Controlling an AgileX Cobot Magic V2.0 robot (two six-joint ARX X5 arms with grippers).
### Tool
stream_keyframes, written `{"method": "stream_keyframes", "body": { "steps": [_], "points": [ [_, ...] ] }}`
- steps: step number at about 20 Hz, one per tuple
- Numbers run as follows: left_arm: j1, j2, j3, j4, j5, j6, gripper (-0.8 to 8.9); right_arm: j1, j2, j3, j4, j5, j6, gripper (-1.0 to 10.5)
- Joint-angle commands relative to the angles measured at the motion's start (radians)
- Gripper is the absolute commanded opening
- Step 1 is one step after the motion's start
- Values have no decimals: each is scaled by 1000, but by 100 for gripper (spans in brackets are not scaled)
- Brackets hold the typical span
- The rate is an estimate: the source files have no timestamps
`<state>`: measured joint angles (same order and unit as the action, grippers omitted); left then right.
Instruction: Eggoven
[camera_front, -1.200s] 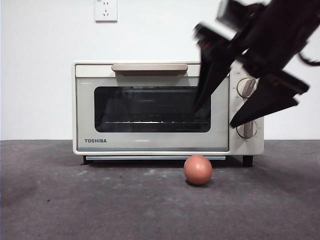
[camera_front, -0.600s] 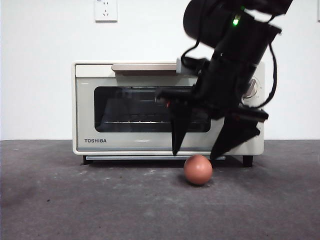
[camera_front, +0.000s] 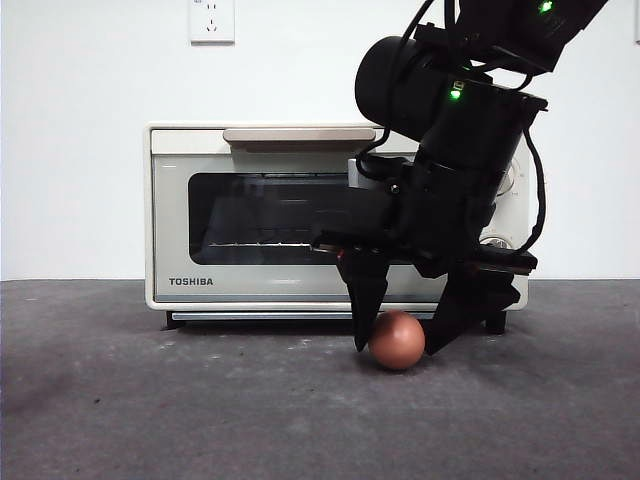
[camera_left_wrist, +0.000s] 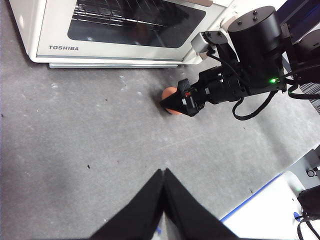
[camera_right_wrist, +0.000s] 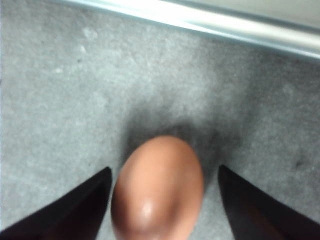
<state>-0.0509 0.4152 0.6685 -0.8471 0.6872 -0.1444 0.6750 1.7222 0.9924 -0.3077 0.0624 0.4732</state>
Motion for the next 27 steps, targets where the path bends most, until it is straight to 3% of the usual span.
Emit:
{"method": "stream_keyframes", "body": {
  "steps": [1, 11, 21, 27],
  "points": [
    [-3, 5, 22, 10, 4, 13, 7, 10, 19, 19, 6, 6, 11, 249],
    [-3, 5, 22, 10, 4, 13, 7, 9, 19, 19, -7, -11, 9, 3],
    [-3, 69, 23, 95, -11, -4, 7, 11, -85, 21, -25, -40, -39, 3],
    [-53, 216, 69, 305, -24, -71, 7, 24, -320, 21, -148, -48, -124, 3]
  ]
}}
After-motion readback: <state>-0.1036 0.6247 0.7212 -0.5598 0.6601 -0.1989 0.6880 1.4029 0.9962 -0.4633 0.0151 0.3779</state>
